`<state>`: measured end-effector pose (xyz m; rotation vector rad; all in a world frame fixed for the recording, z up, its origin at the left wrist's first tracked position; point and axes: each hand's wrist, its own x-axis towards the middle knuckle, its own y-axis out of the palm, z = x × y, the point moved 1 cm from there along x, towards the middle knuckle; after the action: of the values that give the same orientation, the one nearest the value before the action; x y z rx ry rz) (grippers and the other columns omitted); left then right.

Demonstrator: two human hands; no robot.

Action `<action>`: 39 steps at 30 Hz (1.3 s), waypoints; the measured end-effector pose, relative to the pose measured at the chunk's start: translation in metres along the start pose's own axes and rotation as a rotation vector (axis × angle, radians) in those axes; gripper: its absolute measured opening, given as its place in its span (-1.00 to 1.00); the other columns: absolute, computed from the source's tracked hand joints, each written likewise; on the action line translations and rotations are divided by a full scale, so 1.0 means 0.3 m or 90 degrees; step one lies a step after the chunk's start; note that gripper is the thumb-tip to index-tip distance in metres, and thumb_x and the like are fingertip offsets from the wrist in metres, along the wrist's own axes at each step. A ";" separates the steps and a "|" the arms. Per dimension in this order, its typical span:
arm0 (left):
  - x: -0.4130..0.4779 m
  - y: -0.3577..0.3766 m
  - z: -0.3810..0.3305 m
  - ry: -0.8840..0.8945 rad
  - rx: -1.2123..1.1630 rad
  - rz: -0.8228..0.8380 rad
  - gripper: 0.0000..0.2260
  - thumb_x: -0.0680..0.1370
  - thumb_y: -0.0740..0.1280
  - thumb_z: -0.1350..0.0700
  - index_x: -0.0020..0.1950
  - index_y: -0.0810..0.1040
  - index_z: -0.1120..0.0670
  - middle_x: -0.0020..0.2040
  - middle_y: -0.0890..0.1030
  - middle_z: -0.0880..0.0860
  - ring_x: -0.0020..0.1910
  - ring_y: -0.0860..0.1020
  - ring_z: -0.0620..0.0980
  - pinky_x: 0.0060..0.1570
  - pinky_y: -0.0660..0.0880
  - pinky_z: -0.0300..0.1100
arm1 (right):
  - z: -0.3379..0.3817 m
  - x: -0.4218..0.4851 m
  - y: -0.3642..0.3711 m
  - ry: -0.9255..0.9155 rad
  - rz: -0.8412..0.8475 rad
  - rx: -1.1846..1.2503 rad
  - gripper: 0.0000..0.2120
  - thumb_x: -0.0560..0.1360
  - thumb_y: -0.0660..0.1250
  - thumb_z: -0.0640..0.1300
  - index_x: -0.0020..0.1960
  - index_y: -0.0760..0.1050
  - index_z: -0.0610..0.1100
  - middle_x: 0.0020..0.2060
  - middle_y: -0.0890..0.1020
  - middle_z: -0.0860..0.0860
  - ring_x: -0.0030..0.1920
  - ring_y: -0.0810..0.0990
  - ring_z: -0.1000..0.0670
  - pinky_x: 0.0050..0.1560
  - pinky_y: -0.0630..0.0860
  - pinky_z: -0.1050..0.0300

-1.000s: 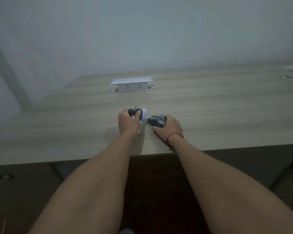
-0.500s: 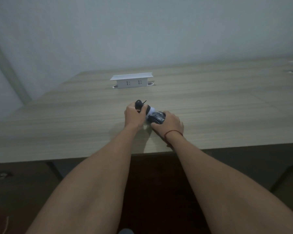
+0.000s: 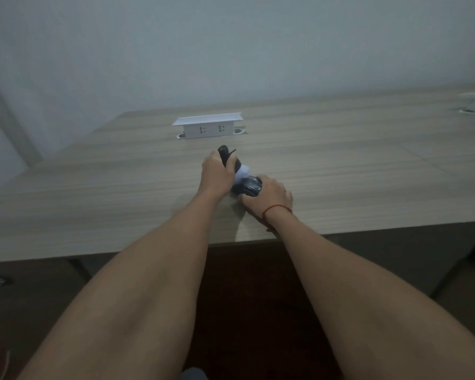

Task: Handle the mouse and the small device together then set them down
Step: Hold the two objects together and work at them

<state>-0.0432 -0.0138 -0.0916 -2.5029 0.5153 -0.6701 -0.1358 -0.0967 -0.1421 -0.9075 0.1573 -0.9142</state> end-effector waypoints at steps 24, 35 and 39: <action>-0.058 0.031 0.035 -0.058 0.038 -0.045 -0.67 0.63 0.21 0.03 0.26 0.43 0.26 0.23 0.48 0.24 0.18 0.51 0.17 0.21 0.46 0.02 | 0.006 -0.012 -0.007 -0.018 0.006 -0.002 -0.53 0.30 0.37 0.20 0.14 0.50 0.04 -0.03 0.61 0.02 0.03 0.53 -0.07 0.16 0.40 -0.01; -0.099 -0.001 0.076 -0.040 0.009 -0.053 -0.69 0.61 0.26 0.04 0.18 0.51 0.26 0.12 0.56 0.23 0.11 0.55 0.17 0.17 0.50 0.05 | 0.005 -0.040 -0.032 -0.017 0.027 0.025 -0.48 0.36 0.41 0.14 0.24 0.45 -0.07 0.09 0.63 -0.06 0.10 0.57 -0.13 0.21 0.47 -0.04; -0.108 0.003 0.031 0.029 -0.075 -0.090 -0.73 0.60 0.28 0.05 0.09 0.53 0.26 0.03 0.56 0.18 -0.03 0.51 0.06 0.02 0.49 -0.08 | 0.005 -0.035 -0.021 -0.016 0.018 0.016 -0.52 0.36 0.39 0.19 0.18 0.47 -0.04 0.01 0.63 -0.04 0.03 0.57 -0.11 0.16 0.49 -0.05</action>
<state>-0.0646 0.0038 -0.1107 -2.6593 0.4086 -0.7728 -0.1455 -0.0896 -0.1392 -0.8906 0.1364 -0.8773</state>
